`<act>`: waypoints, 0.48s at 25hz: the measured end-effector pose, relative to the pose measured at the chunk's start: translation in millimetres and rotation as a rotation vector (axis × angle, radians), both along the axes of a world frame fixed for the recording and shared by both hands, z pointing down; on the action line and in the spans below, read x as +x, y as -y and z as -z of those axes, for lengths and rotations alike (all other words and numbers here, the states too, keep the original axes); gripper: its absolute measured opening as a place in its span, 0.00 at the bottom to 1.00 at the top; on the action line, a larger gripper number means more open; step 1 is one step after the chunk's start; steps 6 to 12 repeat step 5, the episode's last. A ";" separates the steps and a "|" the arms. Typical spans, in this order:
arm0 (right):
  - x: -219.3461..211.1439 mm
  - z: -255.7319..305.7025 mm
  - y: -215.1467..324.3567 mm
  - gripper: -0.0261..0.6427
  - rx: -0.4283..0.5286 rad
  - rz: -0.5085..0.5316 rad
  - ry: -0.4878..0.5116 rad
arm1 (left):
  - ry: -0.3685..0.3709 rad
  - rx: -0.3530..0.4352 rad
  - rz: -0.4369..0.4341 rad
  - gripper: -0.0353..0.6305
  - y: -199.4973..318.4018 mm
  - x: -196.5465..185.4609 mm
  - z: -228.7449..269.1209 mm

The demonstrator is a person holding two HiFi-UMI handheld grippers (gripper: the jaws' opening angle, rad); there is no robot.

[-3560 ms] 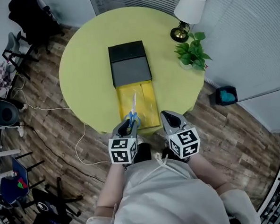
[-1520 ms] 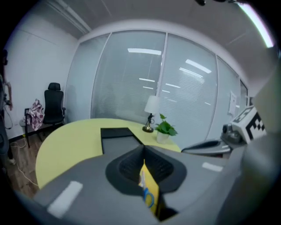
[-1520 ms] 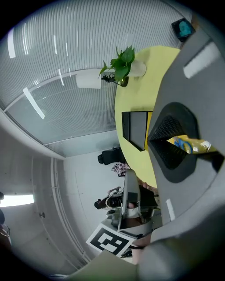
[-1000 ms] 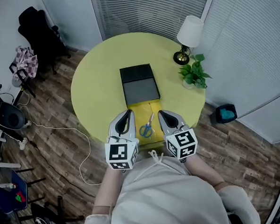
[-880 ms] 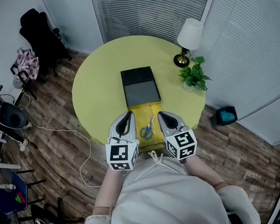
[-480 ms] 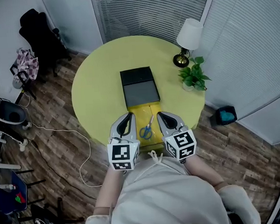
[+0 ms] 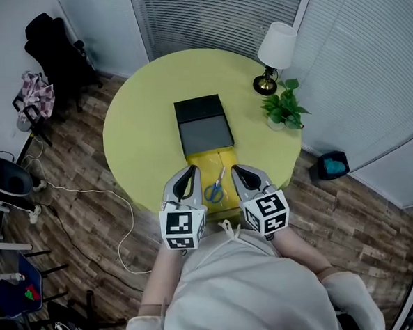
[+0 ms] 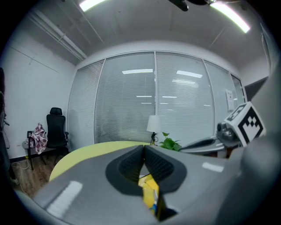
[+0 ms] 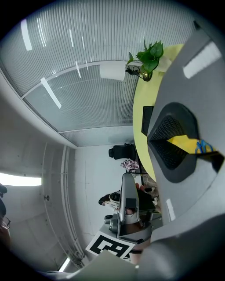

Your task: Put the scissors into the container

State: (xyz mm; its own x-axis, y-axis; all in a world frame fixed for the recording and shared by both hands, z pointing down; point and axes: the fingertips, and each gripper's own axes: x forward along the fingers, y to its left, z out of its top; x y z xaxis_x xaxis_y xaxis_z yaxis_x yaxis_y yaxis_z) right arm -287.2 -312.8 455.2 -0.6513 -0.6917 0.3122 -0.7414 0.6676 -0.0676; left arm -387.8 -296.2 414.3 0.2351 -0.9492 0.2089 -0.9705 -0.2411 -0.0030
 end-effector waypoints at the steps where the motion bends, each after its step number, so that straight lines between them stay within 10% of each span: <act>1: -0.1 -0.4 0.3 0.04 -0.001 0.000 -0.002 | 0.007 -0.004 -0.003 0.06 0.2 0.4 -1.3; 12: 1.1 -0.8 0.0 0.04 -0.006 0.001 -0.004 | 0.042 -0.019 -0.010 0.06 -0.2 1.9 -5.1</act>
